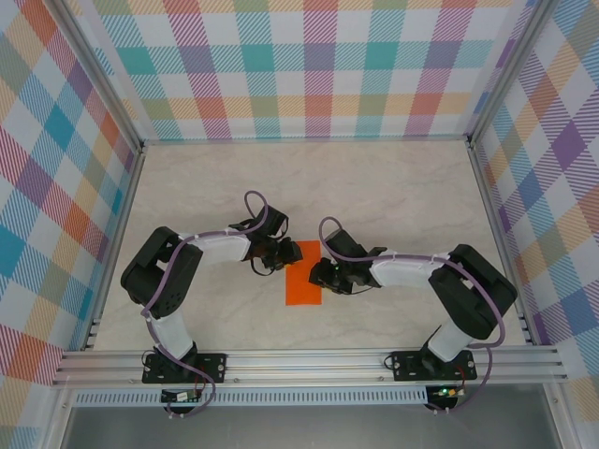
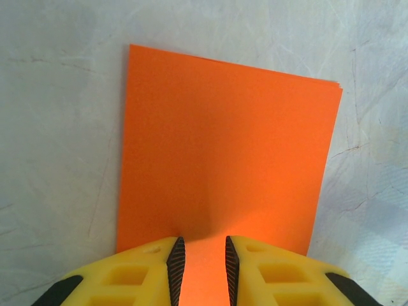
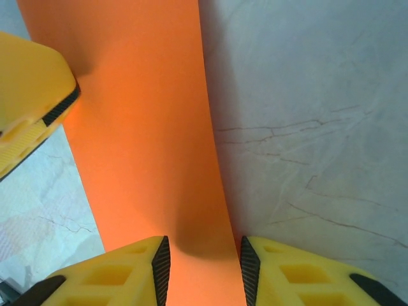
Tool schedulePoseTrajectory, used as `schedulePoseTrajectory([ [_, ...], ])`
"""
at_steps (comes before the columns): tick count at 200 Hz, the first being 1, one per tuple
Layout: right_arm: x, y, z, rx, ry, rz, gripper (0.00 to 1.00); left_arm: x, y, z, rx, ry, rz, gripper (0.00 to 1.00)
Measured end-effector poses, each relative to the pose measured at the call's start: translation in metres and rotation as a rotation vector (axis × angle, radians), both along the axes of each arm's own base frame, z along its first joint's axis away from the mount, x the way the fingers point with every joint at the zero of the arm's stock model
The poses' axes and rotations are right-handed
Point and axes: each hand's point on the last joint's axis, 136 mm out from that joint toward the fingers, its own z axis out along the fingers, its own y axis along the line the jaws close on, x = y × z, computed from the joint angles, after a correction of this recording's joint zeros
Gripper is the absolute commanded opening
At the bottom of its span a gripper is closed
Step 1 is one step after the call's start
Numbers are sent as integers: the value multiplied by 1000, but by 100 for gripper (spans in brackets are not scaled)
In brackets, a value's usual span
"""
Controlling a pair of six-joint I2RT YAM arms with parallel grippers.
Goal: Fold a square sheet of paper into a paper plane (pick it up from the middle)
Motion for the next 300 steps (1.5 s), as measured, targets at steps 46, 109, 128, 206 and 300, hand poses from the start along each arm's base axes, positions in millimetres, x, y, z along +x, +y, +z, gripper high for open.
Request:
schedulePoseTrajectory([
  [46, 0, 4, 1, 16, -2, 12, 40, 0, 0, 0, 0, 0, 0, 27],
  [109, 3, 28, 17, 130, -40, 55, 50, 0, 0, 0, 0, 0, 0, 27],
  [128, 9, 26, 19, 139, -37, 26, 51, 0, 0, 0, 0, -1, 0, 27],
  [206, 23, 15, 21, 173, -32, 10, 40, 0, 0, 1, -1, -1, 0, 28],
  [300, 19, 9, -2, 133, 58, 29, 10, -3, 3, 55, -47, -131, -52, 46],
])
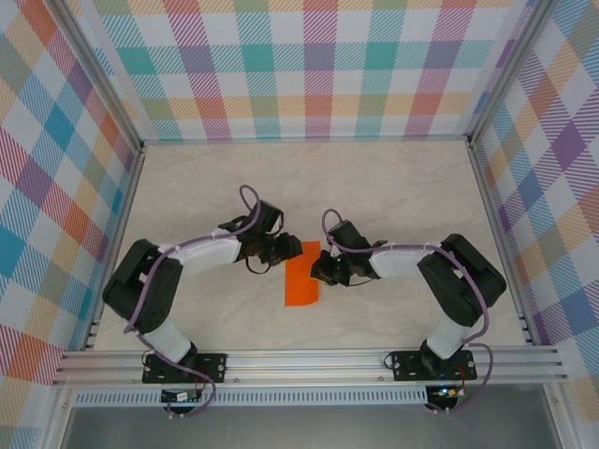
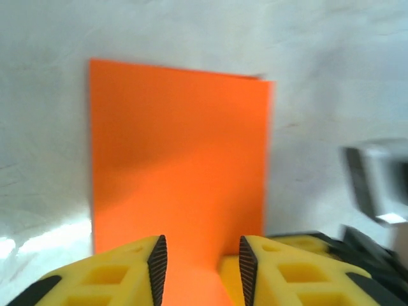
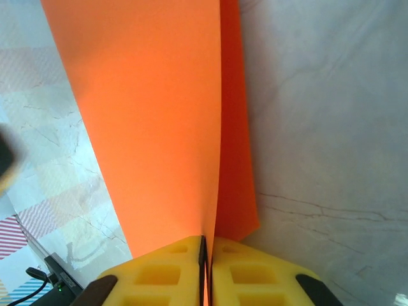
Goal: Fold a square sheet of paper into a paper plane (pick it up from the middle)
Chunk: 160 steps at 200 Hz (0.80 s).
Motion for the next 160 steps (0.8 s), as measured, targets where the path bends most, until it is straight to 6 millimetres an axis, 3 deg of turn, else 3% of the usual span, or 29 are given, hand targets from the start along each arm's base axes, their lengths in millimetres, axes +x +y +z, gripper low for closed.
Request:
schedulePoseTrajectory([
  [26, -2, 4, 1, 20, 33, -10, 10, -15, 8, 44, -54, -138, -30, 58],
  [55, 1, 11, 10, 35, 58, -5, 10, -60, 14, 69, -85, -289, -100, 61],
  [62, 2, 13, 13, 41, 61, -2, 10, -73, 15, 70, -87, -331, -122, 64],
  [71, 3, 15, 16, 47, 67, 0, 10, -90, 17, 68, -92, -386, -152, 75],
  [95, 3, 19, 20, 51, 83, 7, 10, -125, 24, 55, -94, -515, -231, 79],
  [114, 0, 18, 18, 44, 101, 10, 11, -137, 27, 45, -46, -592, -288, 86],
  [160, -3, 16, 15, 22, 130, 11, 11, -152, 5, 27, 147, -718, -499, 83],
])
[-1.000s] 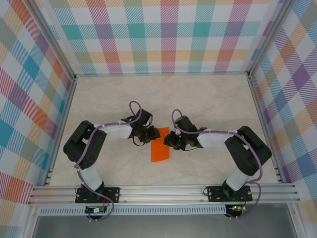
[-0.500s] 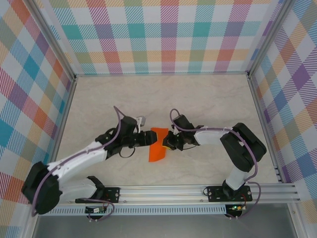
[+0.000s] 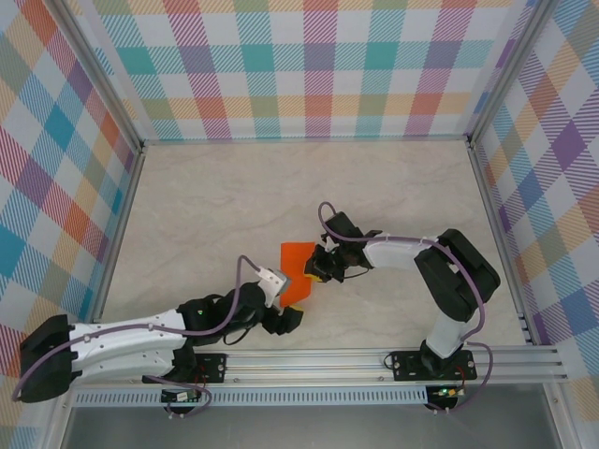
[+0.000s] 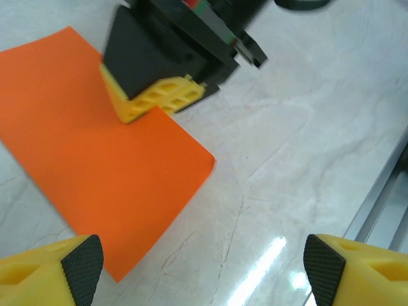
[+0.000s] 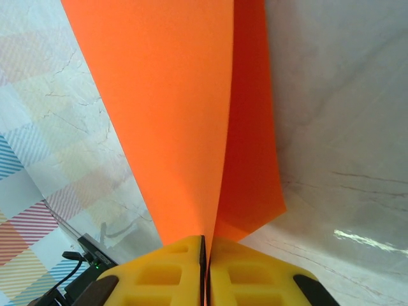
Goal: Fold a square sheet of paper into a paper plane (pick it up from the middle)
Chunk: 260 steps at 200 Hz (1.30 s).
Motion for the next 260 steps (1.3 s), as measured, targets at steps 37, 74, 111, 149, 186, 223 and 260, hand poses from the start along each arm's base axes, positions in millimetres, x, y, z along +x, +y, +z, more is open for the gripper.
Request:
schedulePoseTrajectory([
  [37, -2, -2, -1, -12, 14, 0, 11, -1, -13, -25, 176, -83, -76, 81],
  [74, -3, -3, -2, -17, 19, 0, 11, 2, -24, -36, 270, -161, -127, 81],
  [111, -3, -3, -2, -20, 23, 0, 11, 12, -29, -45, 351, -219, -130, 68],
  [149, -4, -4, -3, -22, 25, 0, 12, 21, -35, -44, 375, -267, -113, 39],
  [186, -5, -4, -3, -27, 26, 6, 12, 26, -32, -43, 395, -292, -94, 17],
  [223, -7, -7, -5, -37, 34, 11, 13, 30, -28, -34, 376, -309, -63, 3],
  [260, -9, -8, -5, -43, 40, 12, 13, 34, -22, -23, 328, -303, -42, 2],
])
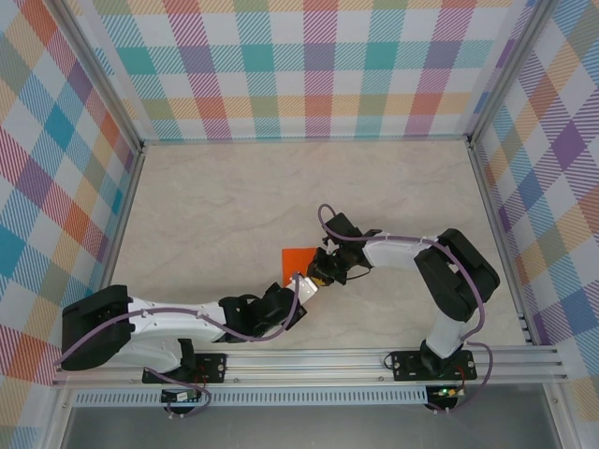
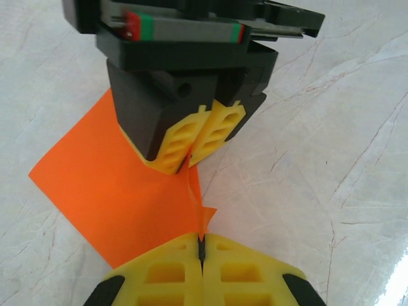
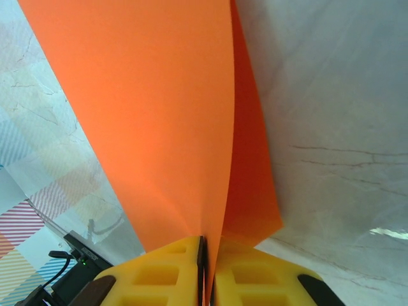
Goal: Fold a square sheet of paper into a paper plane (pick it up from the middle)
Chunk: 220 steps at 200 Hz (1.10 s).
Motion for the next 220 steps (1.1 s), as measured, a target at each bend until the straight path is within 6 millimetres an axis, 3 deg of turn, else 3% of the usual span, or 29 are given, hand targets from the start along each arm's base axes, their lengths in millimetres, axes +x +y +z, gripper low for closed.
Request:
schedulePoseTrajectory([
  [35, 2, 1, 2, 4, -4, 0, 17, 3, 6, 1, -25, 22, 9, 1],
  [77, 4, 1, 6, 0, -20, 0, 41, 2, 9, -1, -52, 65, -2, 1],
  [106, 4, -14, 18, -59, -67, -16, 50, 0, 8, -9, -46, 102, -8, 1],
  [114, 5, -19, 24, -75, -88, -26, 47, 0, 8, -13, -42, 117, -7, 1],
  [150, 15, -25, 46, -94, -186, -26, 15, 3, 15, -22, -39, 181, 38, 0],
  [183, 33, -4, 43, -69, -196, 10, 12, 9, 17, -21, -79, 250, 75, 0],
  [220, 47, 16, 17, -76, -153, 48, 9, 7, 20, -26, -98, 321, 86, 0],
])
